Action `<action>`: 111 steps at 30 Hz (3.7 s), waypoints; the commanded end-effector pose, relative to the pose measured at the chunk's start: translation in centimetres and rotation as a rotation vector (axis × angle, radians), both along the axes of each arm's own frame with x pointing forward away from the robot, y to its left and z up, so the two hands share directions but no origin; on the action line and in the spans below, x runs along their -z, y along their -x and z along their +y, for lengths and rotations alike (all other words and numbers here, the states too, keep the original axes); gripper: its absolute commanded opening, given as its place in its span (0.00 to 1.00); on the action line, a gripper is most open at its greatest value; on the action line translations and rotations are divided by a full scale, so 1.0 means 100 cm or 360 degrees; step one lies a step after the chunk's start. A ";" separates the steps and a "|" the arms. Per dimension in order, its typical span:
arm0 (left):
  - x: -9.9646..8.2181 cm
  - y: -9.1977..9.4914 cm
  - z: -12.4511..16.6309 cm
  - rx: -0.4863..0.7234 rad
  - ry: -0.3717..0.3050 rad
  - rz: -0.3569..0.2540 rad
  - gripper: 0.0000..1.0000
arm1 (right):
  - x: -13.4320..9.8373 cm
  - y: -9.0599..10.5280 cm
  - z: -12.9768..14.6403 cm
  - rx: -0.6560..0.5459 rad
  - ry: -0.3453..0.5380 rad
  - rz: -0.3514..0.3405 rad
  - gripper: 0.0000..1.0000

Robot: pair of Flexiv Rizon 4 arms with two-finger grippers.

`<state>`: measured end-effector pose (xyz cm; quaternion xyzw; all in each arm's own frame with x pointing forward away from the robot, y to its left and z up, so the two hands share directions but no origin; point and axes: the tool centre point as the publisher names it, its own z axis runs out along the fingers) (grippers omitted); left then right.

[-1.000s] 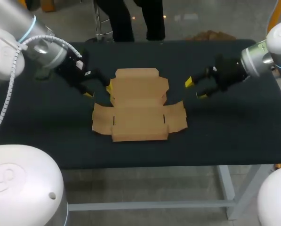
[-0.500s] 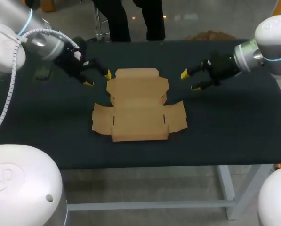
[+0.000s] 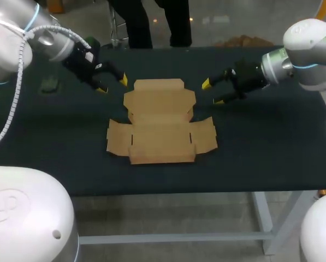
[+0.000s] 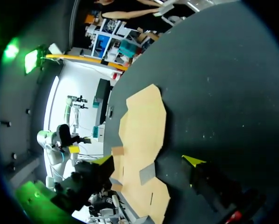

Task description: Assemble the packaging by folding the flat box into shape, placing the metal phone stand inside, and closing the box properly

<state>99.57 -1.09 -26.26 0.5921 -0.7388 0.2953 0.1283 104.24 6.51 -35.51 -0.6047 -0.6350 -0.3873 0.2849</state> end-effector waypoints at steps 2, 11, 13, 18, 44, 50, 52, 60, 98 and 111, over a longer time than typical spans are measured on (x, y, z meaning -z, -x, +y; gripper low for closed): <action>0.000 -0.010 0.002 0.0023 -0.0008 0.0031 1.00 | 0.010 -0.016 0.007 -0.0043 0.0015 0.0043 1.00; 0.003 -0.019 0.011 0.0020 -0.0006 0.0044 1.00 | 0.021 -0.031 0.017 -0.0057 0.0044 0.0066 0.82; 0.003 -0.021 0.012 0.0018 -0.0006 0.0046 1.00 | 0.023 -0.033 0.019 -0.0060 0.0047 0.0068 0.80; 0.004 -0.020 0.013 0.0011 -0.0005 0.0051 1.00 | 0.030 -0.038 0.025 -0.0075 0.0057 0.0081 0.83; 0.017 -0.011 0.014 -0.0012 0.0029 0.0087 1.00 | 0.048 -0.050 0.060 -0.0119 -0.0012 0.0091 0.64; 0.018 -0.008 0.016 -0.0022 0.0033 0.0095 1.00 | 0.048 -0.049 0.069 -0.0132 -0.0030 0.0088 0.55; 0.018 -0.007 0.017 -0.0025 0.0034 0.0095 1.00 | 0.048 -0.048 0.070 -0.0134 -0.0032 0.0087 0.53; 0.019 -0.003 0.020 -0.0028 0.0039 0.0098 1.00 | 0.053 -0.044 0.076 -0.0133 -0.0053 0.0099 0.47; 0.017 -0.003 0.022 0.0112 0.0105 -0.0013 1.00 | 0.020 -0.030 0.067 -0.0168 -0.0295 -0.0151 0.00; 0.014 -0.007 0.018 0.0107 0.0140 -0.0319 1.00 | -0.008 -0.022 0.062 -0.0169 -0.0298 -0.0415 0.00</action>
